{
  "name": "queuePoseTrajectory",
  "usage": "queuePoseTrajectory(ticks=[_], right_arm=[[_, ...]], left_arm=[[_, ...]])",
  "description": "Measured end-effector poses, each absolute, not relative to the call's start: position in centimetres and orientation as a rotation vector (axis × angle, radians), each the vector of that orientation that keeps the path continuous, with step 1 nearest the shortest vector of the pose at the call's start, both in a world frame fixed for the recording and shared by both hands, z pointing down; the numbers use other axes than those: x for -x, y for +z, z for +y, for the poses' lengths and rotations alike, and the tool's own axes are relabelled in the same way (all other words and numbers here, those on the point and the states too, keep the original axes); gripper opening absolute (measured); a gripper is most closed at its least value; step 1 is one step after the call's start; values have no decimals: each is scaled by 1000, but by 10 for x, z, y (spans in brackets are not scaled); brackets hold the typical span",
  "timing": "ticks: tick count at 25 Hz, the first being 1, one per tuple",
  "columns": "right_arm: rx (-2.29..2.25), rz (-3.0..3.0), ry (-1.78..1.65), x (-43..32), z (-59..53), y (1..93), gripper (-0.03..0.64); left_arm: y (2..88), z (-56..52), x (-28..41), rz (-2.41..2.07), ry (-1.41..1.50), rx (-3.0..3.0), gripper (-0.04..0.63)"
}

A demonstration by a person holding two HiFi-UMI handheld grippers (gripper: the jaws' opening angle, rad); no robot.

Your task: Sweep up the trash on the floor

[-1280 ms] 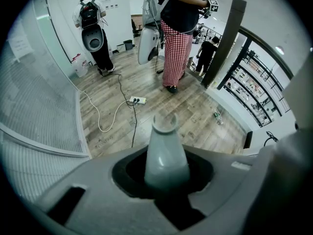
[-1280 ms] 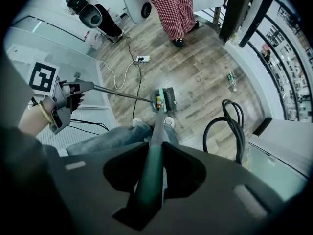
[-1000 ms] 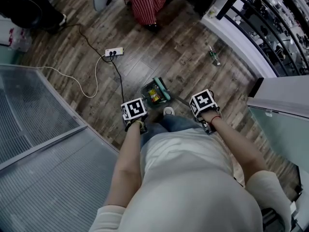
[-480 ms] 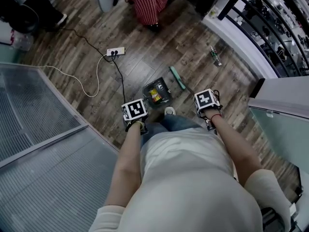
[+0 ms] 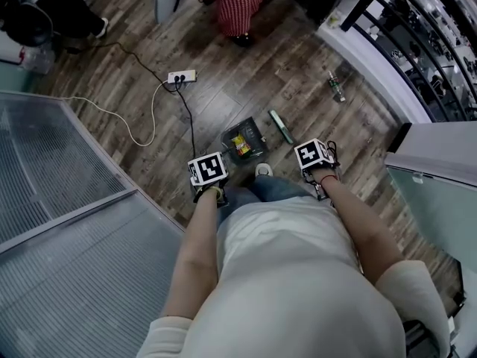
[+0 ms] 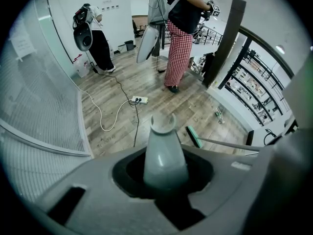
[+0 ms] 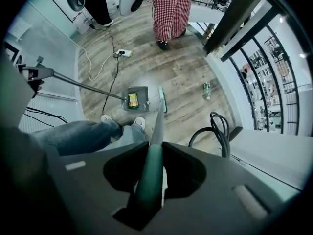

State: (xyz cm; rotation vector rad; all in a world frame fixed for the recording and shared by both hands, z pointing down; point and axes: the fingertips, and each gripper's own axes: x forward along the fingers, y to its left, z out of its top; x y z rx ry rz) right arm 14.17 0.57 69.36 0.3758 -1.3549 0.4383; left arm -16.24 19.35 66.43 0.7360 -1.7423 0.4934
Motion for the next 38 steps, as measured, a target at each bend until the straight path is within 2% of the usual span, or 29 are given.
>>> queuePoseTrajectory(ticks=[8,26,38], right_arm=[[-429,-1348,750,-123,29,699,98],[-174,-1379,803,-95,70,679,98],[-206,-1411,786,-103,56,662,98]], left_arm=[[666,185,165,-1742,508,-750,94],[664,184,164,-1736,517,-744,94],[664,206,167,-1737,491,-726,94]])
